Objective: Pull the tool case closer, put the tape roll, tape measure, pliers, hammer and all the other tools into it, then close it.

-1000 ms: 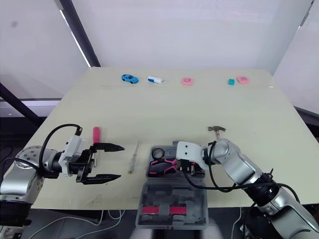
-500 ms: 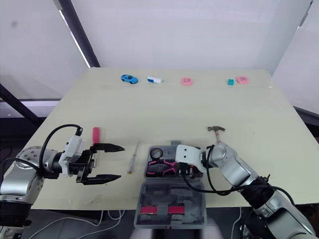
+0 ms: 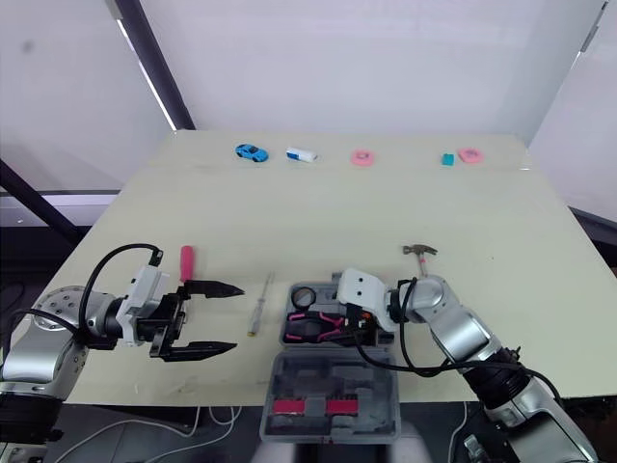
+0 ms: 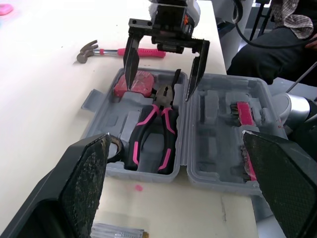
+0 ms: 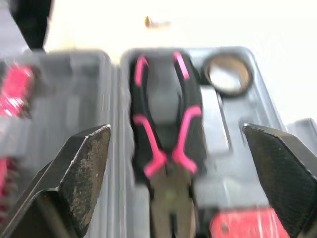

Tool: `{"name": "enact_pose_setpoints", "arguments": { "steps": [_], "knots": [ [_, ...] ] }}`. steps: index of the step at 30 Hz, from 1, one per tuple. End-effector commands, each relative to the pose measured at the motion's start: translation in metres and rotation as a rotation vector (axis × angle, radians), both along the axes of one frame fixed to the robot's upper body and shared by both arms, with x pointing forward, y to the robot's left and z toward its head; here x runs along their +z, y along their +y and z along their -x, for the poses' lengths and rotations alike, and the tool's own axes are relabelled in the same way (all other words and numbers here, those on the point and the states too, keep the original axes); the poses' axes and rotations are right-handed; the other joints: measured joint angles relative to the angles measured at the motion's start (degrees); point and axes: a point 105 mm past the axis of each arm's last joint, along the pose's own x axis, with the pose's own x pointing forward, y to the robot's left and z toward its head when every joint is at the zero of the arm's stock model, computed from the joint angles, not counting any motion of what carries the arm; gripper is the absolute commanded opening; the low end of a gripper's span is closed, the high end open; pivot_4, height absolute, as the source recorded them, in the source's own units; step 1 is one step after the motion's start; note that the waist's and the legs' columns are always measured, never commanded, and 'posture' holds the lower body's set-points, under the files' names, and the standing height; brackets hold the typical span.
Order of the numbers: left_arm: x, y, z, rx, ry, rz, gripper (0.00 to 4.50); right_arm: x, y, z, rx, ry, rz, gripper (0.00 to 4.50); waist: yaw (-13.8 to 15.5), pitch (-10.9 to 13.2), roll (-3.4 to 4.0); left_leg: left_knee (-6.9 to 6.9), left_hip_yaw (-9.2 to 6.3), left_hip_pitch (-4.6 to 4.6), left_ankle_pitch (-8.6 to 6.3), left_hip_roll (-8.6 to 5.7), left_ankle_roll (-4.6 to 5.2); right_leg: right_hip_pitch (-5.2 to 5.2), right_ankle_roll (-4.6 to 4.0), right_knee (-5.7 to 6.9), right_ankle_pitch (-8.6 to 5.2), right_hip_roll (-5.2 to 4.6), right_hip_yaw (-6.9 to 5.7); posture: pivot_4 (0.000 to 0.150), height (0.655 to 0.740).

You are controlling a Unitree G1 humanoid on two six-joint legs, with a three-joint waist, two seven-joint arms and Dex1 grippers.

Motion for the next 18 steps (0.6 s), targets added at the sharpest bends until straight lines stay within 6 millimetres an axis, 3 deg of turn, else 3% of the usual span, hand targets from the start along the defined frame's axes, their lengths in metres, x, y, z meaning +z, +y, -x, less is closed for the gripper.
{"name": "enact_pose_setpoints", "arguments": {
  "steps": [1,6,8,15,18],
  "knots": [
    [0.007,-0.005,0.001,-0.021,-0.026,0.008,4.5,-0.002,0.0,-0.005,-0.003,-0.039,-0.033,2.22,-0.01,0.0,0.0,0.0,0.02,0.0,0.0,0.0,0.0,0.0,0.0,0.0,0.0,-0.01,0.01,0.15,0.74],
    [0.008,-0.007,0.001,-0.02,-0.028,0.007,4.5,-0.009,0.0,-0.008,-0.005,-0.036,-0.035,0.11,0.0,0.0,0.0,0.0,0.01,0.01,0.0,0.0,0.0,0.0,0.0,0.01,0.0,0.0,0.01,0.15,0.74],
    [0.008,-0.007,0.001,-0.019,-0.028,0.008,4.5,-0.015,-0.001,-0.009,-0.013,-0.027,-0.021,0.04,-0.04,0.0,0.0,0.0,0.0,0.01,0.0,0.0,0.0,0.0,0.0,0.01,0.0,0.0,0.01,0.15,0.74],
    [0.007,-0.009,0.001,-0.017,-0.027,0.013,4.5,-0.088,-0.025,0.0,-0.091,0.173,0.195,0.04,-0.12,-0.05,-0.05,0.0,0.01,0.23,0.0,0.0,0.0,0.21,-0.01,0.01,0.0,0.01,0.02,0.15,0.74],
    [0.005,-0.009,0.003,-0.014,-0.023,0.015,4.5,-0.108,-0.031,0.006,-0.137,0.295,0.237,0.04,-0.12,-0.41,-0.17,0.0,0.01,0.56,0.0,0.0,0.0,0.49,-0.1,0.02,-0.06,0.0,0.02,0.15,0.74]
  ]
}}
